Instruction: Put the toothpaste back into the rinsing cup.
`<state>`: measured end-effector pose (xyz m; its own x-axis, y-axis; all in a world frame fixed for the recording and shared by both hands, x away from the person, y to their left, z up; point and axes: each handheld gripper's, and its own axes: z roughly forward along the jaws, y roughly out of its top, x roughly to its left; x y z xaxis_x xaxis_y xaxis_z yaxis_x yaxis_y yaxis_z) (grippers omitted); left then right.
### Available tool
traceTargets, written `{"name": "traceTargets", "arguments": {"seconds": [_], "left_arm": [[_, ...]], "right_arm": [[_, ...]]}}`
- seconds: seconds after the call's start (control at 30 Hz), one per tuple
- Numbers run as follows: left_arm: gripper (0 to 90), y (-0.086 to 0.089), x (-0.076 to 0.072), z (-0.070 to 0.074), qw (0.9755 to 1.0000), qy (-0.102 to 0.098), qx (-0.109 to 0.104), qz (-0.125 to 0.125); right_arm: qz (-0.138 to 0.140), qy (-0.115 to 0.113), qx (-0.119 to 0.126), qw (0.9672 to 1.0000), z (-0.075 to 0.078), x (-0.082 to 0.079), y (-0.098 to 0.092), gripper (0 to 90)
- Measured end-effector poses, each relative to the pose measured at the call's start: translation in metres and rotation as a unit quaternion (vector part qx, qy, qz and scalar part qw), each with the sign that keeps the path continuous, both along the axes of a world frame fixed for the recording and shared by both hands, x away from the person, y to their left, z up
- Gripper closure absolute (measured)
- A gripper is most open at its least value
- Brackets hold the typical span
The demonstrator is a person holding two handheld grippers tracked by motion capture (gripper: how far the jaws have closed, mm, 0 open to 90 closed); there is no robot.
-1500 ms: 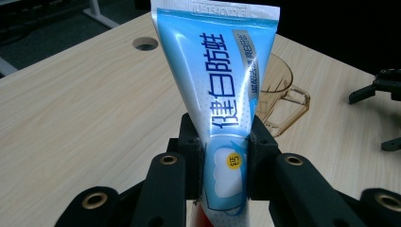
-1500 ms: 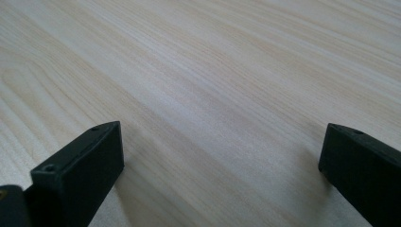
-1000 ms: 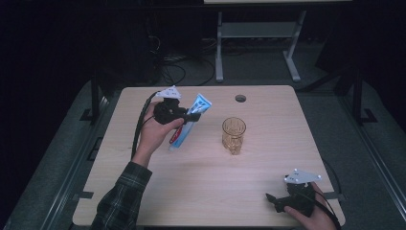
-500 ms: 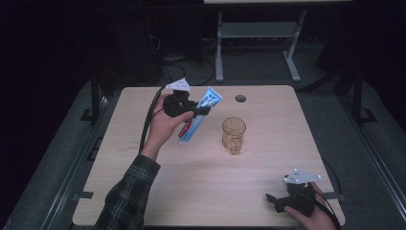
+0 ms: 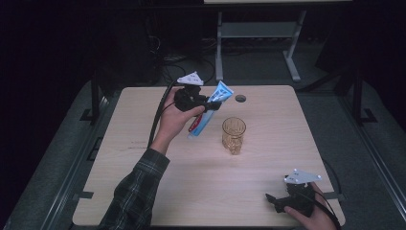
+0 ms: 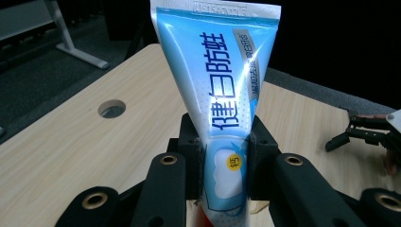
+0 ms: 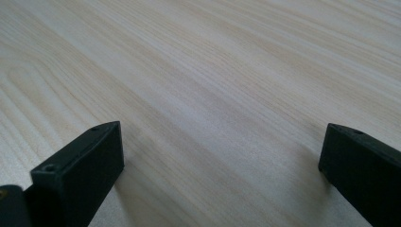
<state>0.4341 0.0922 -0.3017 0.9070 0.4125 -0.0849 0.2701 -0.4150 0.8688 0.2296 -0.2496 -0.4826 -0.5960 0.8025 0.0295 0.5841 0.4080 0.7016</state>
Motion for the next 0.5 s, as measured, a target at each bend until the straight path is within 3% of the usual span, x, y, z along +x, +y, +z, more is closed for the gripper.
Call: {"name": "traceTargets", "arguments": {"seconds": [0.5], "left_arm": [[73.1, -0.033, 0.008, 0.008, 0.9998, -0.006, -0.003, -0.021]], "right_arm": [[0.0, 0.0, -0.001, 1.0, 0.0, 0.0, 0.0, 0.2]]}}
